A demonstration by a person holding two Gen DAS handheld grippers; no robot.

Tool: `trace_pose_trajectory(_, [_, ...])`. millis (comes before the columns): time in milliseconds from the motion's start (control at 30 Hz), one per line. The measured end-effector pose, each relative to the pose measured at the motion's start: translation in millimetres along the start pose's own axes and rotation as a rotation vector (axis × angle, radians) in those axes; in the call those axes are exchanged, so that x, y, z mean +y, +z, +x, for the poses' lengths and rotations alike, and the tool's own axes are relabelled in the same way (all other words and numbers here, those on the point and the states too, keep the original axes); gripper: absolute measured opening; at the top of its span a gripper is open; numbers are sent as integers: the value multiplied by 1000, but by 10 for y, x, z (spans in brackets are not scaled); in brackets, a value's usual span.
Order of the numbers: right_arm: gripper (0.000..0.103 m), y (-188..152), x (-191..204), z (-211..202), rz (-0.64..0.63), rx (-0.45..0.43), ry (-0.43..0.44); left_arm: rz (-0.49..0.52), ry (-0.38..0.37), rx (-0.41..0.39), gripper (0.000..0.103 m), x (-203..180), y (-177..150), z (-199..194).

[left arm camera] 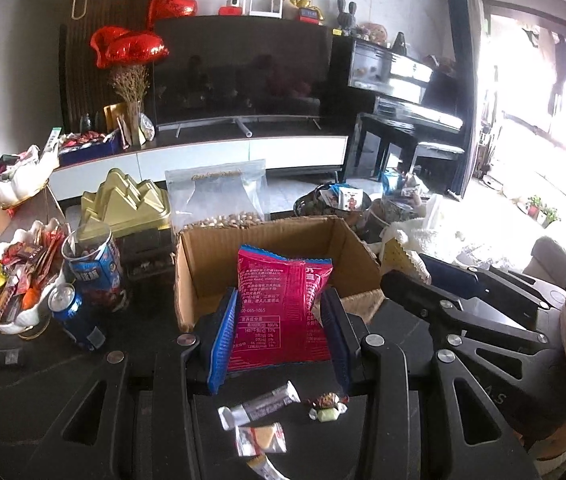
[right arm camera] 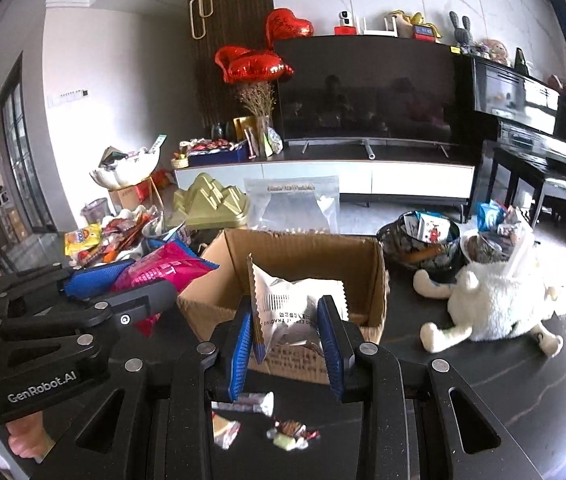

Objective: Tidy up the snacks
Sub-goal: 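Carry both packs into the cardboard box and open both grippers, then move both open grippers back over the remaining snacks on the table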

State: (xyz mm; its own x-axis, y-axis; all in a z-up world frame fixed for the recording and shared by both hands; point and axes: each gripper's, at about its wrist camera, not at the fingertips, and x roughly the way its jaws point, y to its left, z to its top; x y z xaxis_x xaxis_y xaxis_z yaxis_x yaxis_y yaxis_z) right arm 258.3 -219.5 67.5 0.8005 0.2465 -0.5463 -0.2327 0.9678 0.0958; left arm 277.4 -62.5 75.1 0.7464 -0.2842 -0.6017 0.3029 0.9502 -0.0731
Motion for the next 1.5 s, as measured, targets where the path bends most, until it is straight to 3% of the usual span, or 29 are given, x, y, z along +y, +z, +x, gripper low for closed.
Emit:
trace_pose_trajectory(533, [34,284,-121,769,-42,42,17,-10,37,50,42,290,342,740])
trace_pose_trajectory(633, [49,290,-202,871,0,33,-7,-19,82,53,51,316,393,818])
trace_pose_trajectory(667, [54,280,-237,883,19,32,-15,-22,95,47,57,324,388,808])
trace_pose_trajectory(767, [54,218,-314,883,46,51,-24,5,120,30,60,284,313,719])
trace_pose_trajectory(867, [54,142,-301,798,39,54,-26,13,127,16,70,232,234,603])
trace_pose_trajectory(1500, [54,-368,-4,126,24,44,31,-13,98,0,83,49,-334,-72])
